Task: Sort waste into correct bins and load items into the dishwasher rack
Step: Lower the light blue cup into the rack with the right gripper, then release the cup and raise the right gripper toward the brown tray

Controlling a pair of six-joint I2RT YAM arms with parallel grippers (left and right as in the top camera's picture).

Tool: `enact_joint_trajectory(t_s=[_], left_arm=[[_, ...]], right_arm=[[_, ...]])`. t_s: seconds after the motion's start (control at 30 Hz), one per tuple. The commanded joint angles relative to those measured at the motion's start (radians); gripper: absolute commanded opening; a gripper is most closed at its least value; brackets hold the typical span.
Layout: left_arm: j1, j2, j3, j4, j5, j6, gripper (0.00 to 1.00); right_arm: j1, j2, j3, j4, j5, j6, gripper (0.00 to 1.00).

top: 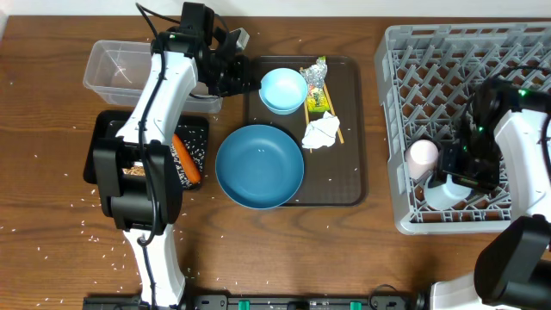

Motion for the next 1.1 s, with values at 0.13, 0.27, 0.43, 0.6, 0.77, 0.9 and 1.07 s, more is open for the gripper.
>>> enact_joint_trajectory(t_s=[0.13, 0.27, 0.43, 0.6, 0.77, 0.9, 1.07], left_arm=[[0.0, -0.003, 0.002, -0.004, -0.013, 0.011, 0.13], [0.0, -0.003, 0.002, -0.005, -0.013, 0.011, 0.13], [0.0, -0.003, 0.002, -0.005, -0.013, 0.011, 0.13], [0.0, -0.003, 0.002, -0.011, -0.012, 0.011, 0.13], [0.0, -0.003, 0.002, -0.016, -0.012, 0.011, 0.13], [0.0, -0.003, 0.002, -0.024, -0.012, 0.011, 0.13], [0.0, -0.003, 0.002, -0.047, -0.019, 0.011, 0.17]], right_arm=[[-0.004, 0.002, -0.049, 0.05, 0.01, -0.01, 0.56], [0.0, 0.002, -0.048, 0.071, 0.002, -0.01, 0.87], [0.002, 0.002, -0.048, 0.122, -0.066, -0.01, 0.94], [0.003, 0.001, -0.043, 0.156, -0.122, -0.019, 0.97], [0.018, 0.001, 0.013, 0.156, -0.204, -0.063, 0.99], [0.057, -0.001, 0.119, 0.138, -0.203, -0.075, 0.99], [0.132, -0.005, 0.286, 0.139, -0.204, -0.09, 0.99]])
